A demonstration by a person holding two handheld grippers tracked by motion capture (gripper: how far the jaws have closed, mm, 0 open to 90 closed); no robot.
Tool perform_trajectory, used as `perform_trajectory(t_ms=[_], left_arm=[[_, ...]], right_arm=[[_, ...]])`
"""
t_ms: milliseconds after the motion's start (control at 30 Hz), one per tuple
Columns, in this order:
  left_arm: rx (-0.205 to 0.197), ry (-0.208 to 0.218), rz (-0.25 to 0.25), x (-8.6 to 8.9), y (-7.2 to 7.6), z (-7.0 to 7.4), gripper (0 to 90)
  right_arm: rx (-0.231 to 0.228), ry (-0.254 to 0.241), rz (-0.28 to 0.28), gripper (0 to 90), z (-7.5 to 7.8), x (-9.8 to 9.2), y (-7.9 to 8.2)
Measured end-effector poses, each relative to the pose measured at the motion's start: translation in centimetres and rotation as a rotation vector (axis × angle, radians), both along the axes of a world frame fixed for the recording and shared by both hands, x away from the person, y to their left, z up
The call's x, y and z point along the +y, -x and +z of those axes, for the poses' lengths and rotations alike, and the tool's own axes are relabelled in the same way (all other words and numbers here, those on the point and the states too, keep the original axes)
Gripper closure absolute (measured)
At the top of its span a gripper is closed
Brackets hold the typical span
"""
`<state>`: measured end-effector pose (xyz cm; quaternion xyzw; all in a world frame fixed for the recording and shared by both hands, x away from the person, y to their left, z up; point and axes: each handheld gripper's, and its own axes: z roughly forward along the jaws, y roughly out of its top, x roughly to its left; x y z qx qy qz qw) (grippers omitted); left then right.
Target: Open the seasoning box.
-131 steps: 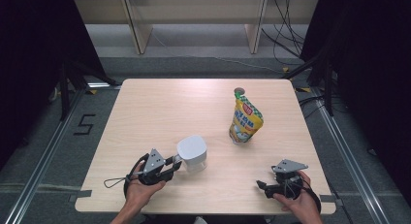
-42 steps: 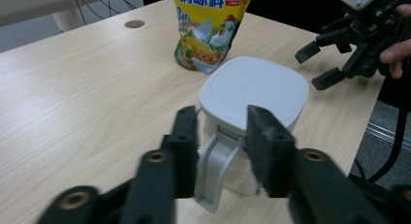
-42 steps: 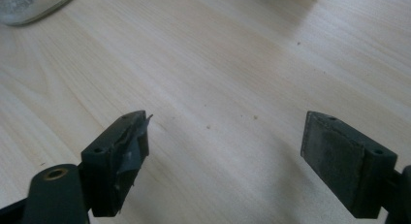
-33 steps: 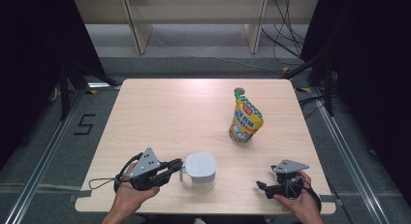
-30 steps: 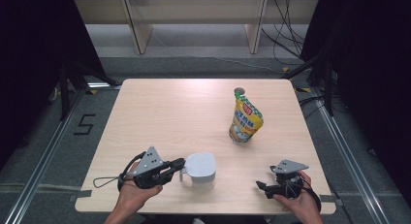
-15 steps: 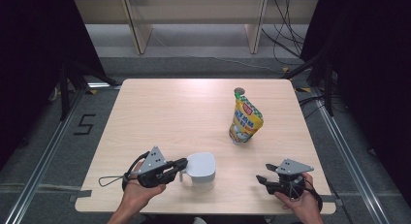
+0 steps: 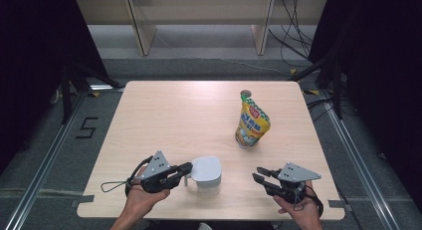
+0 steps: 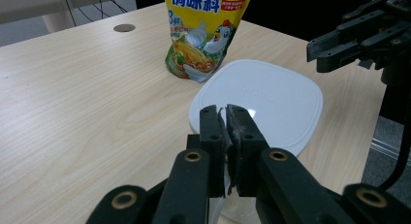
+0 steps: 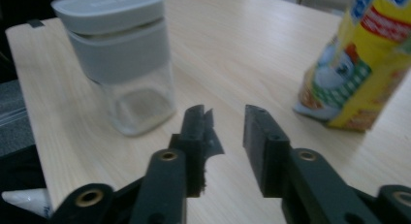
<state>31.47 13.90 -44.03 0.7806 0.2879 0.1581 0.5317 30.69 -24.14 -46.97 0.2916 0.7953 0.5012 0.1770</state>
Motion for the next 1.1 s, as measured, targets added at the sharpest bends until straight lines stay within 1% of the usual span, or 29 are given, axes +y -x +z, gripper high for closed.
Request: perform_trajectory(t_ms=[33,67,100,133,167,200,233,267,300,333,367,400,433,467,500,533,567,600,667,733,767,800,833,867,933,967,1000,1067,1100], left_arm=[[0.002,0.001,0.007,0.0,0.0,0.0,84.9],[-0.181,-0.152,0.026,1.0,-1.0,0.5,84.9],[-0.181,-0.152,0.026,1.0,-1.0,0.5,84.9],[-0.165,-0.131,-0.023,0.9,-1.0,0.5,84.9],[-0.177,-0.138,0.005,0.9,-0.9,0.5,84.9],[-0.177,-0.140,0.005,1.0,-0.9,0.5,84.9],[-0.022,-0.016,0.019,0.2,-0.1,0.0,84.9],[0.001,-0.002,0.011,0.1,0.1,-0.1,84.9],[0.005,0.002,0.004,0.1,0.1,-0.1,84.9],[0.002,-0.001,0.001,0.2,0.1,-0.1,85.0],[0.002,0.006,0.008,0.2,0.0,-0.2,85.0],[0.007,0.012,0.014,0.1,0.0,-0.2,85.0],[0.008,0.013,0.013,0.1,0.0,-0.2,85.0],[0.006,0.013,0.013,0.1,0.0,-0.2,85.0],[0.003,0.009,0.013,0.2,0.0,-0.2,85.0],[0.002,0.001,0.007,0.3,0.0,-0.2,85.0],[0.004,0.002,0.009,0.3,0.0,-0.2,85.0],[-0.002,-0.010,0.010,0.4,0.0,-0.2,85.0],[0.012,-0.001,0.018,0.5,0.0,-0.3,85.0],[0.011,-0.003,0.017,0.6,-0.1,-0.4,85.0],[0.011,-0.002,0.016,0.6,-0.1,-0.5,85.0],[0.010,-0.008,0.022,0.6,-0.2,-0.6,85.0],[0.014,0.000,0.020,0.7,-0.2,-0.7,84.9],[0.017,0.001,0.022,0.7,-0.3,-0.7,84.8],[0.019,0.011,0.022,0.8,-0.3,-0.8,84.6],[0.023,0.013,0.026,0.8,-0.3,-0.8,84.4],[0.016,0.008,0.022,0.8,-0.3,-0.8,84.4],[0.021,0.010,0.026,0.8,-0.3,-0.8,84.4],[0.019,0.006,0.023,0.8,-0.3,-0.7,84.4]], right_arm=[[-0.021,0.004,0.011,74.5,0.2,0.3,0.0],[-0.032,-0.006,0.029,78.4,0.5,0.9,0.1],[-0.032,-0.006,0.029,78.4,0.5,0.9,0.1],[-0.049,-0.004,0.035,79.2,0.7,1.2,0.1],[-0.049,-0.005,0.037,80.3,0.7,1.5,0.1],[-0.041,-0.002,0.044,81.7,0.7,1.9,0.2],[-0.058,0.000,0.056,83.0,0.7,2.1,0.0],[-0.060,-0.005,0.063,84.2,0.8,2.4,0.0],[-0.068,0.003,0.081,85.4,0.8,2.6,-0.1],[-0.065,-0.005,0.087,86.7,0.9,2.9,0.0],[-0.049,-0.014,0.086,87.6,1.0,3.3,0.1],[-0.076,-0.018,0.094,88.8,1.0,3.6,-0.1],[-0.067,-0.008,0.098,89.8,1.2,3.8,0.0],[-0.087,-0.011,0.076,90.0,1.4,4.0,0.0],[-0.082,-0.011,0.080,90.0,1.7,4.2,0.1],[-0.111,-0.017,0.089,90.0,1.9,4.4,0.0],[-0.124,-0.008,0.095,90.0,2.2,4.4,-0.1],[-0.114,-0.014,0.102,90.0,2.3,4.7,-0.1],[-0.101,-0.007,0.117,90.0,2.3,5.4,-0.2],[-0.103,-0.012,0.128,90.0,2.2,5.7,-0.3],[-0.116,-0.016,0.134,90.0,2.2,6.1,-0.4],[-0.098,-0.012,0.145,90.0,2.3,6.2,-0.5],[-0.096,-0.010,0.156,90.0,2.4,6.6,-0.5],[-0.107,-0.015,0.166,90.0,2.5,7.2,-0.5],[-0.105,-0.010,0.177,90.0,2.6,7.4,-0.5],[-0.118,-0.010,0.186,90.0,2.7,7.9,-0.6],[-0.118,-0.010,0.186,90.0,2.7,7.9,-0.6],[-0.112,-0.001,0.202,90.0,2.9,8.4,-0.6],[-0.122,-0.002,0.202,90.0,2.8,8.8,-0.6]])
